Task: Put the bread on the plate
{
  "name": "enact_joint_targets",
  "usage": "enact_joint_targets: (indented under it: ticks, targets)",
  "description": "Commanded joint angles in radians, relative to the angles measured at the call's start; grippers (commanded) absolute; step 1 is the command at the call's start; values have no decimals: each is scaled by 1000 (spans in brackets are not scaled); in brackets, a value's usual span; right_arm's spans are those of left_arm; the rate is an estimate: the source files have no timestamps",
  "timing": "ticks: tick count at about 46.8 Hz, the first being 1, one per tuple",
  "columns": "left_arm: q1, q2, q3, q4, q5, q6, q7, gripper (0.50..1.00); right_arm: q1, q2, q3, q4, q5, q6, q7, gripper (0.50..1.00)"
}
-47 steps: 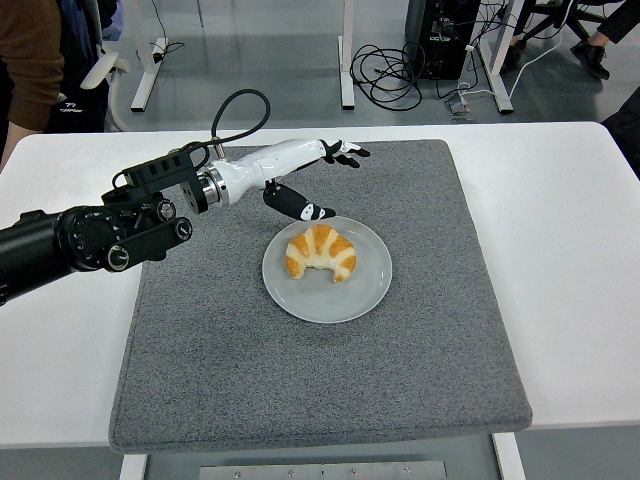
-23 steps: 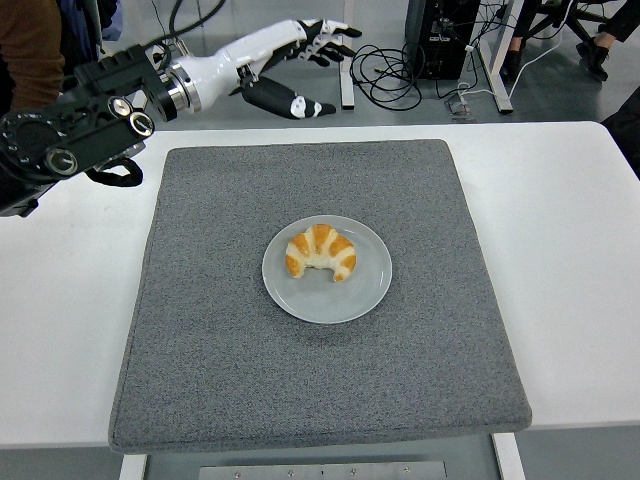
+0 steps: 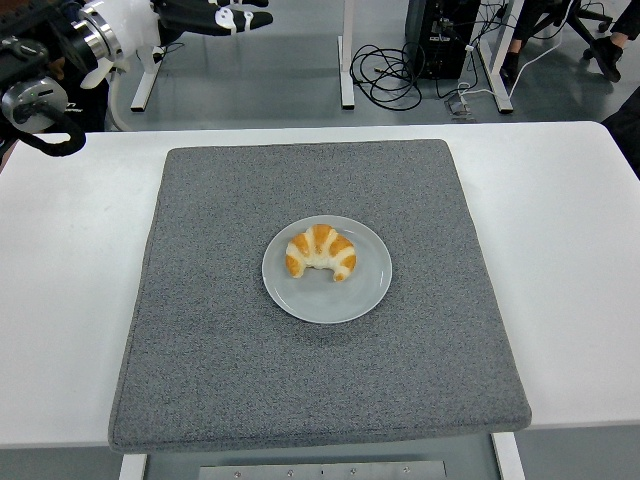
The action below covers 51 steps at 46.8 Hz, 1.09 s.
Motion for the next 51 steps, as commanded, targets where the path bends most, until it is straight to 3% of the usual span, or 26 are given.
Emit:
enact_joint_targets:
  ticks: [1,12,29,36,41,51]
  targets:
    - [45,8,-38,15,-52,-29,0,825,-2,0,0,0,0,0,0,1000]
    - [197,7,-240,65,-94,-164,6,846,-3,0,-2,0,0,0,0,1000]
    - [286,-22,-291,120,-101,-172,26,861,-5,0,0,1,0,2,0,1000]
    - [327,-70,-292,164,-103,-169,97,861,-6,0,0,3,0,3,0,1000]
    - [339,-108,-292,195,-106,-169,108,864,-13,0,0,3,0,3,0,1000]
    - [362,-139,-292,197,-106,-167,100,951,-14,0,0,3,0,2,-2,1000]
